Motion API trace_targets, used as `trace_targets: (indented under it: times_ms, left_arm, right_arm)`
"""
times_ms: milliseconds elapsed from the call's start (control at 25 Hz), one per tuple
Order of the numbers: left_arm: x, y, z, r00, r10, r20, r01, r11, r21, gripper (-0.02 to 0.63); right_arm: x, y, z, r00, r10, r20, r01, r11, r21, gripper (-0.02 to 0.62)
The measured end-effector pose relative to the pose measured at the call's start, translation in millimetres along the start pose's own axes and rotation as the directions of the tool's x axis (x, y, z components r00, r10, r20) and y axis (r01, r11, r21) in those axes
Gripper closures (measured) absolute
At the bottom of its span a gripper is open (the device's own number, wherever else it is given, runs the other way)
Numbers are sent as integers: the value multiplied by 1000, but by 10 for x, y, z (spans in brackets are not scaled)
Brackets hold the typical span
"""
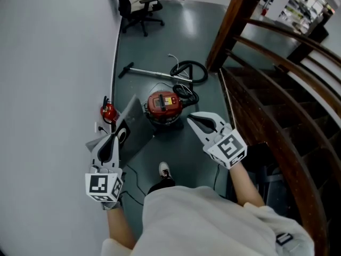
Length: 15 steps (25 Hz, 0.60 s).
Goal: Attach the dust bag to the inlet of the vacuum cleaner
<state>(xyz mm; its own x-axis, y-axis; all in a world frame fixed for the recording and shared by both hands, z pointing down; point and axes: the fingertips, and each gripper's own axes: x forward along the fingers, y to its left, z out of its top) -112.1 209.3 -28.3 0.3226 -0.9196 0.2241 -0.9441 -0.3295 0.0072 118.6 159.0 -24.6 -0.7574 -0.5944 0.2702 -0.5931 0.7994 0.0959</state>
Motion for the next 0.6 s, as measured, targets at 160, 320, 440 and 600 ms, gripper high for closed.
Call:
trace_targets:
  times_ms: [160, 320, 440, 600]
  left_arm:
    - [102, 180, -94, 1000, -10, -11, 9, 1000, -10, 581]
    - [208, 357, -145, 1000, -15, -15, 15, 1000, -13, 581]
    - [294, 459, -172, 1000, -13, -15, 13, 1000, -16, 581]
    - [370, 544, -149, 1000, -12, -20, 12, 1000, -16, 581]
  right_arm:
    - [160, -34, -56, 1000, -20, -15, 20, 1000, 13, 566]
    - [268, -109, -65, 998, -60, -26, 61, 998, 24, 566]
    - [337, -174, -33, 996, -82, -23, 83, 996, 26, 565]
    - [439, -237, 8, 995, -89, -38, 90, 996, 18, 566]
